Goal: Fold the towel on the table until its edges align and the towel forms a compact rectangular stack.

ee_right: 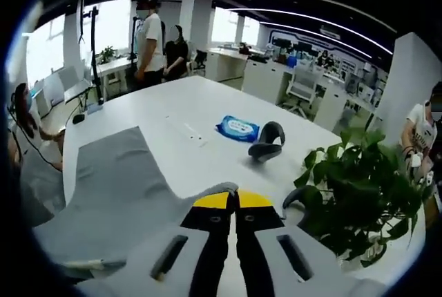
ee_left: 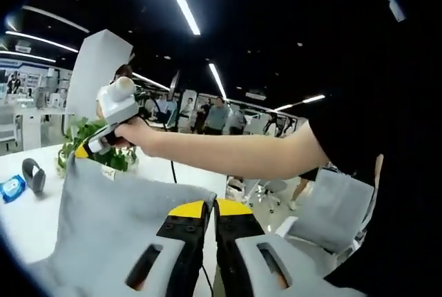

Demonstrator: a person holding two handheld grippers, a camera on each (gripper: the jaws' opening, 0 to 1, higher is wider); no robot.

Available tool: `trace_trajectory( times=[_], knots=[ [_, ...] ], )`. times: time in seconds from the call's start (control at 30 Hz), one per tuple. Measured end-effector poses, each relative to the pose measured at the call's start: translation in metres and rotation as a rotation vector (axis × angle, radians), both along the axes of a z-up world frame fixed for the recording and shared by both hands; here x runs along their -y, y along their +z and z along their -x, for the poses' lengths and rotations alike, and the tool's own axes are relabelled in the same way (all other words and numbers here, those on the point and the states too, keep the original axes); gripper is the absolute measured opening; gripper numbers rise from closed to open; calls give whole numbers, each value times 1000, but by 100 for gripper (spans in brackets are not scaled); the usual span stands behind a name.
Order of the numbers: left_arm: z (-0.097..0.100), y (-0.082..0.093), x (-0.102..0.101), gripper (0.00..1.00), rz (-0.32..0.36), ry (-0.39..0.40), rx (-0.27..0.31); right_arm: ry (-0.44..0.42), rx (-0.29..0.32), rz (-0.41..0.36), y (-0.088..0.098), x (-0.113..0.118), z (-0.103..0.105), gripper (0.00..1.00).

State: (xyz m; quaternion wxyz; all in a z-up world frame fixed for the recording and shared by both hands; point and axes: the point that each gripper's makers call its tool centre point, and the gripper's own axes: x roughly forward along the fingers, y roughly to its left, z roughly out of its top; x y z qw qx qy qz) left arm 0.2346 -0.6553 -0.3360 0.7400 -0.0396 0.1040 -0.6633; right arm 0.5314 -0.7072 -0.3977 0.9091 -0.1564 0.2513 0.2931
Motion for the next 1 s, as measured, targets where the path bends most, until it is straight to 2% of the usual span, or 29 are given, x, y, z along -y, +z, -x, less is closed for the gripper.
trace_trajectory(
  times=[0.17, 0.37, 0.5, 0.8, 1.0],
  knots=[
    [-3, 16, 0, 4, 23, 5, 36, -3, 32, -16, 20, -1, -5, 0],
    [-7, 30, -6, 4, 52, 20, 50, 1, 63, -14, 37, -5, -10, 0],
    [-10, 34, -11, 4, 55, 41, 70, 3, 64, -3, 37, -5, -14, 0],
    [-16, 29, -30, 4, 50, 102, 50, -7, 35, -3, 26, -5, -21, 0],
    [-19, 31, -49, 4, 62, 160, 39, 3, 41, -14, 33, -17, -17, 0]
  ],
)
